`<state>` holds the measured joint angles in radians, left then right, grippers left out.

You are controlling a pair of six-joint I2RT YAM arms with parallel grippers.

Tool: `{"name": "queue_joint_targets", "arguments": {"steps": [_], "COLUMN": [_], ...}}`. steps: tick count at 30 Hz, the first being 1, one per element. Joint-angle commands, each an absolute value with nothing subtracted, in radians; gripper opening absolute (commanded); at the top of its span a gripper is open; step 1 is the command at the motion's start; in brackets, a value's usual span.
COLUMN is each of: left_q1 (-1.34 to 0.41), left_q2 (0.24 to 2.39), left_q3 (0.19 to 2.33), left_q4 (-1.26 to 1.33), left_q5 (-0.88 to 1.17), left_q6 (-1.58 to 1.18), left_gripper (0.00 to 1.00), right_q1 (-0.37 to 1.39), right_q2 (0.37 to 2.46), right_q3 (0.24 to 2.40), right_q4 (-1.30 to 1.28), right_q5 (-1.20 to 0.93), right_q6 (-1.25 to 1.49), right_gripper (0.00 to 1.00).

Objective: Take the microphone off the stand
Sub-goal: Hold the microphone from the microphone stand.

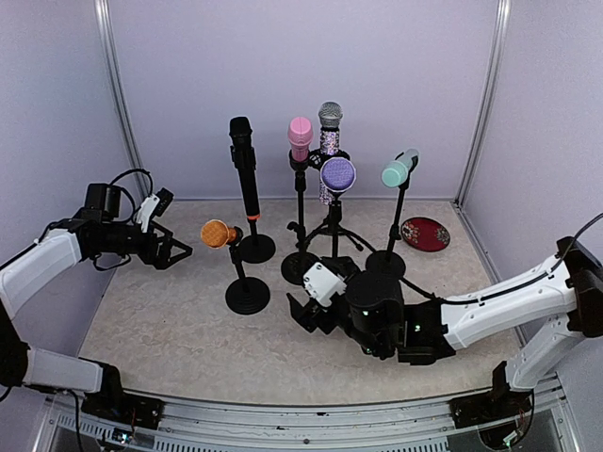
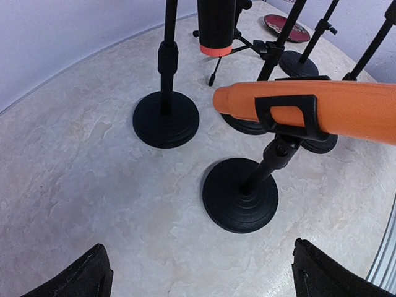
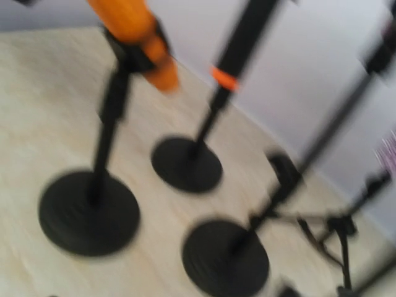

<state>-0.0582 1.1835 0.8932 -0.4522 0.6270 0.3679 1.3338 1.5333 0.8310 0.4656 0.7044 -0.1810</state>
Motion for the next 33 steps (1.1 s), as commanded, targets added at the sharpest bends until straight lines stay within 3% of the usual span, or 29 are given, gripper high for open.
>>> {"name": "queue_joint_targets", "arguments": {"steps": [1, 12, 20, 23, 28, 33], "left_q1": [-0.062, -0.054, -0.047, -0.048, -0.052, -0.099], "left_q2": [1.196, 1.191, 1.199, 1.200, 1.202, 1.217], "left_q3": [0.943, 0.959, 0.955, 0.951, 0.928, 0.891], "left_q4": [-0.514, -0.581, -0.582, -0.580, -0.555, -0.495], "left_q5": [0.680, 0.720, 0.736, 0.739, 0.752, 0.764], "left_q6": [0.413, 0.458, 0.450, 0.448, 0.427, 0.386], "left_gripper": [0.98, 0.97, 0.97, 0.97, 0.96, 0.95], "right_q1": [1.345, 1.305, 1.279, 1.270, 1.266, 1.266], "right_q2": [1.691, 1.986, 2.089, 2.123, 2.153, 2.141], "right_q3": [0.992, 1.320, 1.484, 1.530, 1.572, 1.559], "right_q4": [0.614, 0.730, 0.735, 0.737, 0.757, 0.792], "right_q5": [0.649, 0.565, 0.521, 0.523, 0.532, 0.542], "right_q6": [-0.337, -0.517, -0.580, -0.599, -0.626, -0.650], "right_gripper": [0.95, 0.97, 0.89, 0.80, 0.58, 0.23]}}
